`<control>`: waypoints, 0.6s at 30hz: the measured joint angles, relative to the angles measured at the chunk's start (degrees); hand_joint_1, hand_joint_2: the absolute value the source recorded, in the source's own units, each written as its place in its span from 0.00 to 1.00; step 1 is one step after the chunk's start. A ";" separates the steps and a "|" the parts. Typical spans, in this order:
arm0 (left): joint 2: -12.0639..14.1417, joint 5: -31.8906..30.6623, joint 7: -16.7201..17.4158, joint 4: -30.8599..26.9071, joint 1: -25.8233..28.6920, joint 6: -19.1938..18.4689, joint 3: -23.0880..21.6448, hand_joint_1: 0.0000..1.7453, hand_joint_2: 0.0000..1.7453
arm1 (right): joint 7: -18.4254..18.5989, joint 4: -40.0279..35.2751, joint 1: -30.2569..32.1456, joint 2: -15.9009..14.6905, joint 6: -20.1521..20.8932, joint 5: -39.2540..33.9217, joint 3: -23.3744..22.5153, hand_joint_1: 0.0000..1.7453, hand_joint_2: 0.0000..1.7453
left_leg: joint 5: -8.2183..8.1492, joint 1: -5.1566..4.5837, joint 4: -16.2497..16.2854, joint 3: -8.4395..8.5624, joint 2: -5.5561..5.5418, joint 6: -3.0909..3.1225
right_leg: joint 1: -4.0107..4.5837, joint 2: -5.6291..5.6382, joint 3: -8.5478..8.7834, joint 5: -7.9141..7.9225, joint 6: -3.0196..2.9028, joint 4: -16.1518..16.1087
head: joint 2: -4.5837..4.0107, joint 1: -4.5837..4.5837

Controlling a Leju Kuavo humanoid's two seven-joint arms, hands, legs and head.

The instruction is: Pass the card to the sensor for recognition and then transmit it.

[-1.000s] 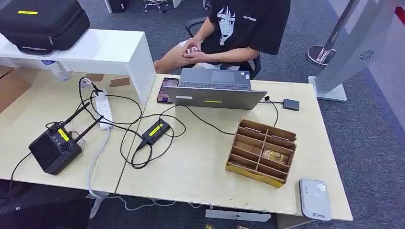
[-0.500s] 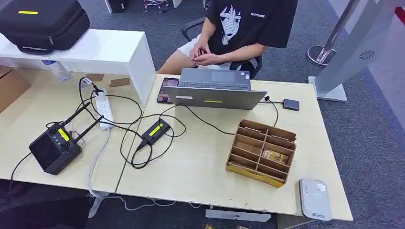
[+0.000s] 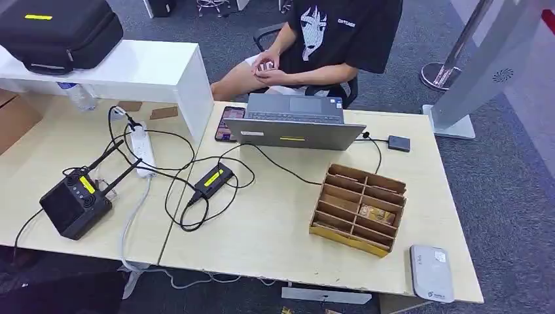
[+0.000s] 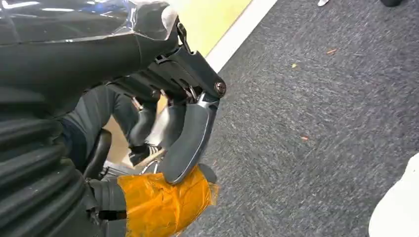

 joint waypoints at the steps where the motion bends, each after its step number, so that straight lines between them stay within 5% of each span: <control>1: -0.04 -0.11 0.20 -0.15 0.00 0.00 0.02 0.00 1.00 | 0.28 0.00 0.18 0.07 -0.48 0.00 0.00 0.00 0.00 | 0.00 0.00 0.00 0.00 0.00 0.00 | 0.00 0.00 0.00 0.00 0.00 0.00 | 0.00 0.02; 16: -0.87 -1.86 2.25 -1.79 -0.01 0.00 0.20 0.00 1.00 | 0.98 0.00 1.18 0.92 -2.34 -0.70 0.00 0.00 0.00 | 0.00 0.00 0.00 0.01 0.01 0.00 | 0.00 0.00 0.00 0.00 0.00 0.00 | 0.00 0.02; 17: -0.90 -1.84 2.27 -1.81 -0.01 0.00 0.20 0.09 1.00 | 0.96 0.00 1.18 0.92 -2.34 -0.70 0.00 0.00 0.00 | 0.00 0.00 0.00 0.01 0.01 0.00 | 0.00 0.00 0.00 0.00 0.00 0.00 | 0.00 0.02; 18: -0.92 -1.75 2.27 -1.81 -0.01 0.00 0.20 0.94 1.00 | 0.89 0.00 1.20 0.92 -2.31 -0.70 0.00 0.17 0.00 | 0.00 0.00 0.00 0.00 0.01 0.00 | 0.00 0.00 0.00 0.00 0.00 0.00 | 0.00 0.00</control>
